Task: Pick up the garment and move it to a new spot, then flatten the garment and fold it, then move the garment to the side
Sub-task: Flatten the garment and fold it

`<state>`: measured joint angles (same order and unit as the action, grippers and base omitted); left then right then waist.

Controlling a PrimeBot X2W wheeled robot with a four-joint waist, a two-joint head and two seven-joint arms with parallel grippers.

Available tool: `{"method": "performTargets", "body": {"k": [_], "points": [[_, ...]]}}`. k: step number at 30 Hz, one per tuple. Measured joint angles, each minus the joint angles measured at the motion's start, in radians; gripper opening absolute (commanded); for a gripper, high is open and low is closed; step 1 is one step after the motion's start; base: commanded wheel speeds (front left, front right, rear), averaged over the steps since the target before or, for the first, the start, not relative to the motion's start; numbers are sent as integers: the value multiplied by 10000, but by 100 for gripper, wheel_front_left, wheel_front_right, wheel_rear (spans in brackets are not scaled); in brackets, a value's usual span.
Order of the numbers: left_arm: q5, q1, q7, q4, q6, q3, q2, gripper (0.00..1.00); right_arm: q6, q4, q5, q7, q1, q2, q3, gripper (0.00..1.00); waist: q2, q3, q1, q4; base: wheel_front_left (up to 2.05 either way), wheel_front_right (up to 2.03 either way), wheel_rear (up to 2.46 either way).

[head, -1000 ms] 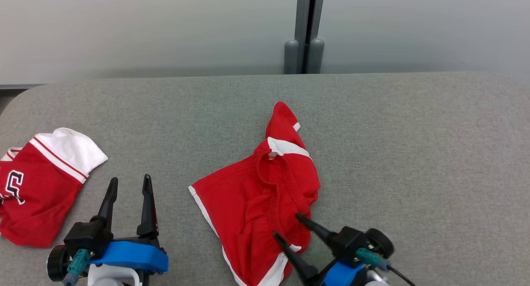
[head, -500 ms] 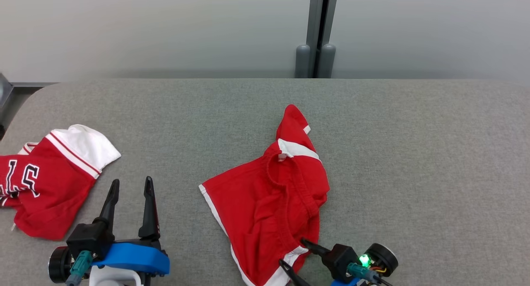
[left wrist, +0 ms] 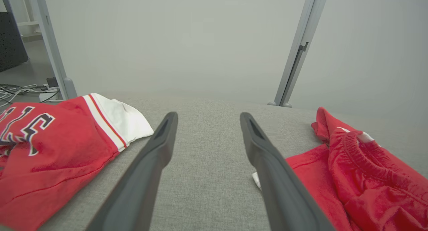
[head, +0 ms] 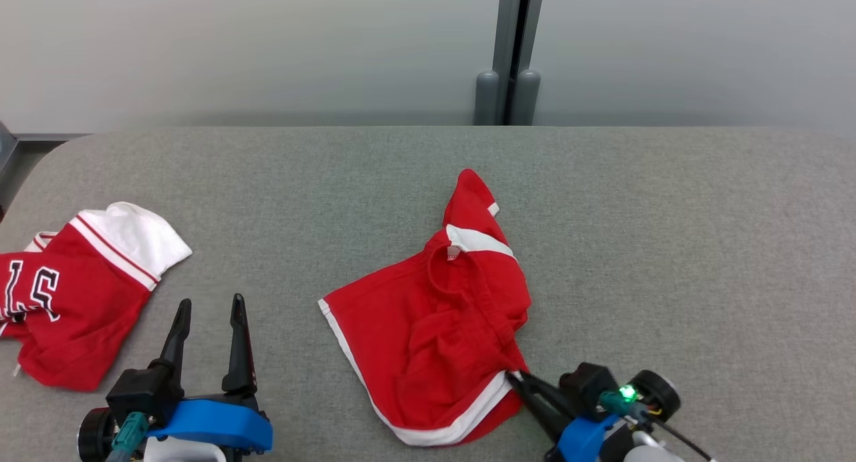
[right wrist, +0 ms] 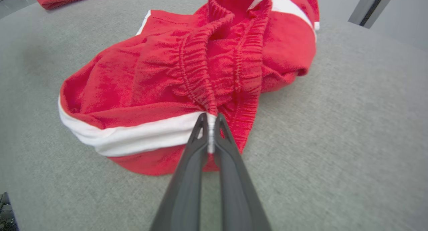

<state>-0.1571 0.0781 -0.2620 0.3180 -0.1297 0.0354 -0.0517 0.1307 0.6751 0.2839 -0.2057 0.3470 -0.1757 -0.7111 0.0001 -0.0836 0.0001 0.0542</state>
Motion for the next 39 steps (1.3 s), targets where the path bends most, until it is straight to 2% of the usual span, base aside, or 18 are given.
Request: {"method": "performTargets", "body": {"k": [7, 12, 16, 17, 18, 27, 34, 39], "points": [[0, -67, 0, 6, 0, -13, 0, 100, 0, -401, 221, -337, -500, -604, 1847, 0, 0, 108, -1, -363, 0, 0, 0], [4, -58, 0, 17, 0, 36, 4, 100, 0, -825, -29, -255, -1211, -1020, 3087, 0, 0, 94, -1, -537, 0, 0, 0], [4, -55, 0, 17, 0, 71, 4, 100, -2, -1068, -117, 23, -1690, -1051, 3785, 0, -1, 69, -1, -632, 0, 0, 0], [4, -55, 0, 21, 0, 88, 4, 100, 0, -1189, -115, 17, -1774, -963, 3904, 88, 0, 65, -1, -655, 0, 0, 0], [4, -57, 0, 25, 0, 111, 8, 100, 0, -1304, -117, 15, -1819, -849, 3975, 100, 0, 60, -1, -680, 0, 0, 0], [92, -83, 0, 38, 0, 186, 6, 100, 0, -2972, -495, -525, -1872, -378, 4759, 100, -1, 22, -1, -864, 0, 0, 0], [161, -79, 0, 27, 0, 224, 8, 100, 0, -4932, -1005, -566, -1988, 629, 5405, 100, 0, -25, 0, -881, 0, 0, 0], [174, -85, 0, 40, 0, 215, 8, 100, 0, -5428, -1452, -568, -2591, 1043, 5451, 100, 0, -5, 0, -810, 0, 0, 0]]}}
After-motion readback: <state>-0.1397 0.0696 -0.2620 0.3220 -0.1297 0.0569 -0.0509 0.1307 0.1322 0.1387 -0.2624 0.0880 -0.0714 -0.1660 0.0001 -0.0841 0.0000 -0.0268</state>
